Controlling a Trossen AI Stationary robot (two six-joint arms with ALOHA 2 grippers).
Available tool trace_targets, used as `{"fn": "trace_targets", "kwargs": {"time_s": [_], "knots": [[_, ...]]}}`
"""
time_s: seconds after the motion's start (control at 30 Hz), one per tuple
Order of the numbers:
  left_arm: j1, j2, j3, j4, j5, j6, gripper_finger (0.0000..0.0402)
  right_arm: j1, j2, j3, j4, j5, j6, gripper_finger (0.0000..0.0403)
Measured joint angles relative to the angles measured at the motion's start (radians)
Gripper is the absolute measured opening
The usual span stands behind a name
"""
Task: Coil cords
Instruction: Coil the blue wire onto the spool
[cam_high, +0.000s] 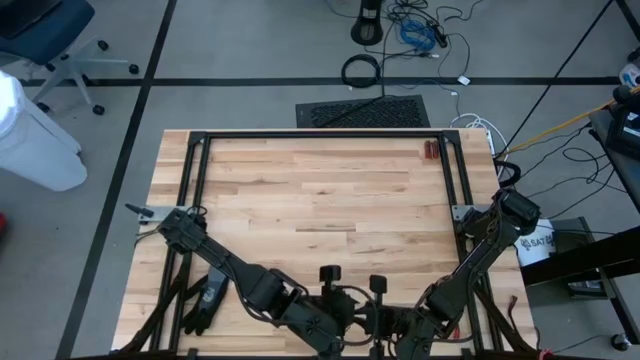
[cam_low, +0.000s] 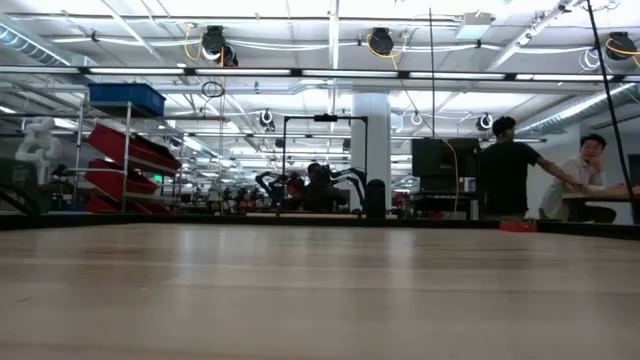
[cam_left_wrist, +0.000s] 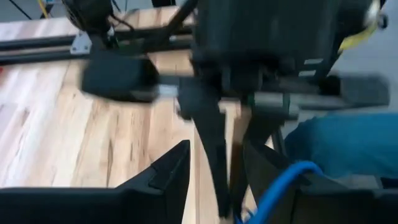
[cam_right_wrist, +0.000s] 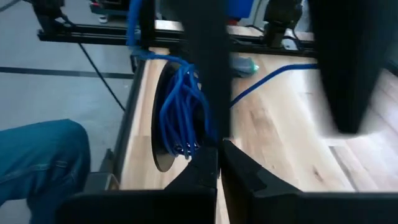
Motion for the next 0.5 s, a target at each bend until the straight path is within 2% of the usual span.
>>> {"fn": "trace_targets", "kwargs": {"time_s": [0.17,0.5], "knots": [[0.002,-0.001,0.087,0.003,-0.001,0.02,0.0158,0.0,0.0,0.0,0.013,-0.024,-0.003,0.0],[0.01,-0.067,0.085,0.114,0.004,0.099,0.0158,0.007,0.0,0.0,0.096,-0.067,-0.062,0.0]]}}
